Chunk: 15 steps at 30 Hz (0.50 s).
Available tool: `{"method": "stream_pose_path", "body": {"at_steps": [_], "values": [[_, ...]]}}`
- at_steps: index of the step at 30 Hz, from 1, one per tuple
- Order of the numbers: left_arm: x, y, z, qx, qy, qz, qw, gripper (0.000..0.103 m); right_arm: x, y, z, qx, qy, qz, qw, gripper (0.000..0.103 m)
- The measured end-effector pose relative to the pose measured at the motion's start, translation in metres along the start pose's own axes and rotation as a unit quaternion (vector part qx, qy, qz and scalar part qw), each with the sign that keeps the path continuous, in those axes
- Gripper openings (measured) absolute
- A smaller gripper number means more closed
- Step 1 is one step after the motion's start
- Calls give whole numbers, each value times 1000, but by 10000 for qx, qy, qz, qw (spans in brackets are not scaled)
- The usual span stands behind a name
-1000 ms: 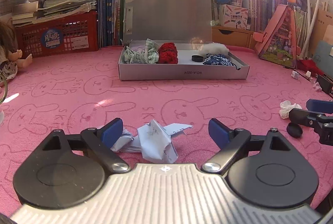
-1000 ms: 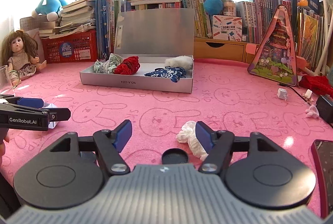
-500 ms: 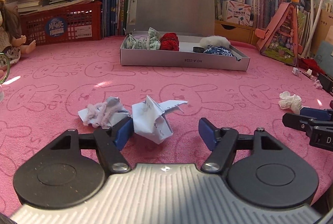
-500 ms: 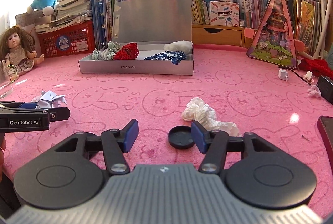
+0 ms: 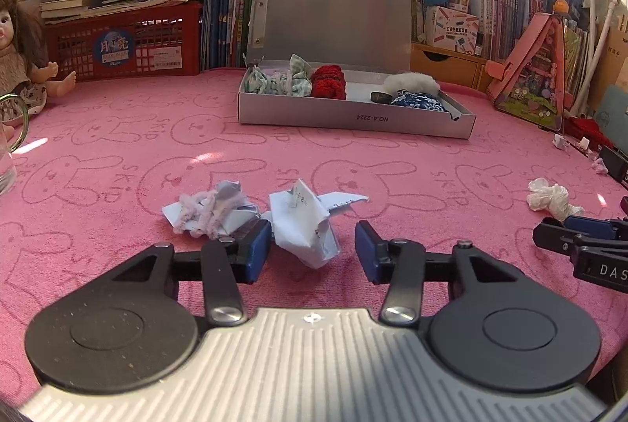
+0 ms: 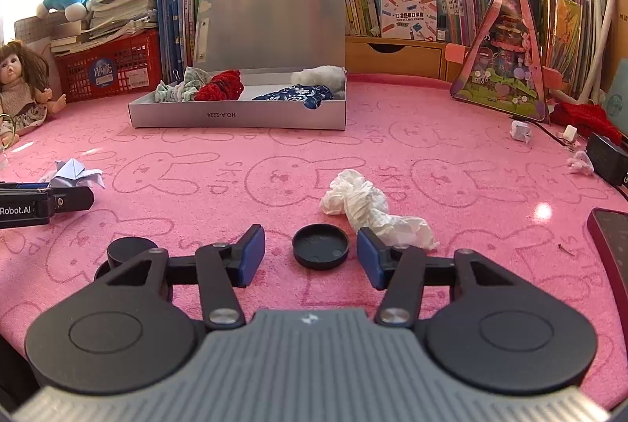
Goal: Organize objects
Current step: 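Close the left tool on the folded white paper while the right tool grasps the black lens cap, then lift the folded paper in the left tool while the right tool lifts the lens cap toward the box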
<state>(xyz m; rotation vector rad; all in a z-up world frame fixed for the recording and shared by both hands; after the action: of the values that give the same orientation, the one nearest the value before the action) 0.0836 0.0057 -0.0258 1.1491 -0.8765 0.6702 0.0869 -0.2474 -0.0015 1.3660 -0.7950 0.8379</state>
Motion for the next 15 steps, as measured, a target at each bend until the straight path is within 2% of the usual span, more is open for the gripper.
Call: {"method": "stream_pose_path", "body": {"at_steps": [15], "values": [[4, -13, 2, 167, -54, -23, 9998, 57, -1, -3, -1, -155, 1, 73, 9999, 43]]}}
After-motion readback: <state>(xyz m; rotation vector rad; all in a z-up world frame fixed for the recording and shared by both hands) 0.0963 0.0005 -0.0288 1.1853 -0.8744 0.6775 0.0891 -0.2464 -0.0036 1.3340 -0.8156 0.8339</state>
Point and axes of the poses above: each gripper's, at about its wrist camera, not at the fingertips, and y roughly against the way its jaws point, z to its right, x to its top, the point moved 4 cm from there along -y, roughly the way its jaws point, and after that the axes turned 9 degrees about -x, right-handed, at the moved point
